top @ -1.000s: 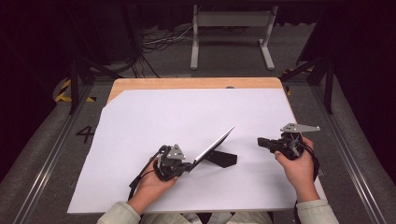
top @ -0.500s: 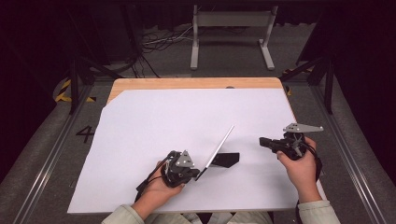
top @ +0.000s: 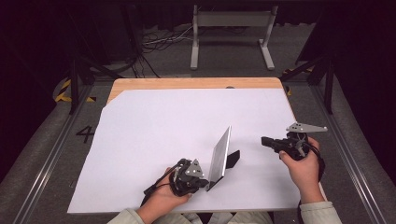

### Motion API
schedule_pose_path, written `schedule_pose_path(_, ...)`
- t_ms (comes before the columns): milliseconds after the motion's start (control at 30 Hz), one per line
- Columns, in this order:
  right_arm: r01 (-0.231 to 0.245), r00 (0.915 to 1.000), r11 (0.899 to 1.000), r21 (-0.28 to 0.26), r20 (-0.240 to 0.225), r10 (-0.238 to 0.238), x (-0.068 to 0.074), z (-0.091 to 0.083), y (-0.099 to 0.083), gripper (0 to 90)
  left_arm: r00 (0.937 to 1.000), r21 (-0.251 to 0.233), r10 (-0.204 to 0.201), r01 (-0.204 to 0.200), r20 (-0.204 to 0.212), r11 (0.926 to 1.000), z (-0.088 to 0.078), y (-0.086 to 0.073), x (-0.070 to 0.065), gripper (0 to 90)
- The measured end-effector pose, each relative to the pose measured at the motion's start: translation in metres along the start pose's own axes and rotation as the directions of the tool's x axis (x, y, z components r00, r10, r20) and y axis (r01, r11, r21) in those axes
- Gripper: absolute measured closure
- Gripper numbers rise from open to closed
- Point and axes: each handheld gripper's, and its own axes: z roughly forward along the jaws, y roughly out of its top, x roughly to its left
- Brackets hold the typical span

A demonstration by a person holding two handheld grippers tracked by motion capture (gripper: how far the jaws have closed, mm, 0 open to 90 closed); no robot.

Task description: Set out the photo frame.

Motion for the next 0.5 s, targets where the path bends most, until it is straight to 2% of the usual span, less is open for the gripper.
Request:
schedule_pose_path(133, -0.001, 1.0000, 1.000, -0.004, -0.001, 0.001, 0.000, -0.001, 0.001, 90.0, 0.9993, 0.006, 0.033, -0.033, 0.016, 0.9994, 0.006, 0.004, -0.009, 90.0)
schedule_pose_path(500, -0.008, 0.9999, 1.000, -0.007, -0.008, 0.008, 0.001, -0.003, 0.001, 90.0, 0.9983, -0.001, 0.046, -0.046, 0.034, 0.9989, 0.014, 0.011, -0.017, 90.0)
